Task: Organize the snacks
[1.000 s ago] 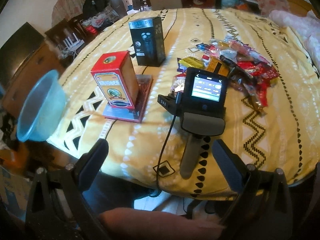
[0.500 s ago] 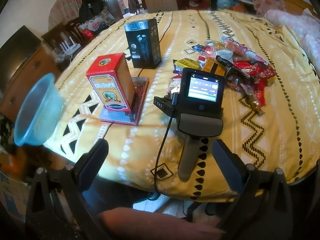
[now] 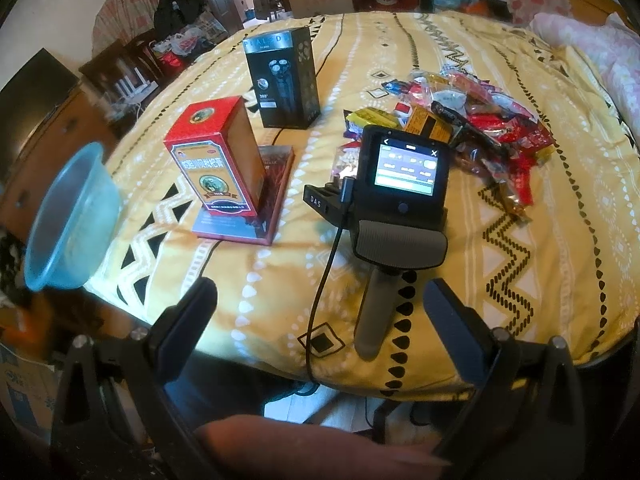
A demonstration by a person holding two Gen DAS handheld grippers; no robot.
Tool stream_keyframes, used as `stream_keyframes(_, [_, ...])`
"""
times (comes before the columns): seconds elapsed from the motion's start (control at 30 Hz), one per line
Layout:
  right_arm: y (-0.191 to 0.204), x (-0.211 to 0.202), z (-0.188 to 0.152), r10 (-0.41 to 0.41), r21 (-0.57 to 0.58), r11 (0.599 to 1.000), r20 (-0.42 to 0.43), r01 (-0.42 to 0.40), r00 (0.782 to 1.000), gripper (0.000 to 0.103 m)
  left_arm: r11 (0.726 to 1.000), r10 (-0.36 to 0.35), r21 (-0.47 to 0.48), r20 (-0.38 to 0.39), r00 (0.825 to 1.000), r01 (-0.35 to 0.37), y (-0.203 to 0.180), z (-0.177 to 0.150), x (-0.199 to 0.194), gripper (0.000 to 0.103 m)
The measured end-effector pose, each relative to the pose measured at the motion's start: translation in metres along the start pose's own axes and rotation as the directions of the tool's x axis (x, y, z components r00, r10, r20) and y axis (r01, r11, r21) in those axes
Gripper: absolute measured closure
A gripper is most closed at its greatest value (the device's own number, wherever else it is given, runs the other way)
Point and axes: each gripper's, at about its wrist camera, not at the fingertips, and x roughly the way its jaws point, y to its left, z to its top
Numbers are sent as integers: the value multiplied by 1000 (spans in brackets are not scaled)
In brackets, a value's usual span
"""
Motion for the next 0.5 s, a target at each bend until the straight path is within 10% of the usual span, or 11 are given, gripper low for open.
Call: stream_keyframes(0.5, [0,5,1,-50,-2,999,-26,49,998,0,1000,0,0,0,1000,0,0,0,0,0])
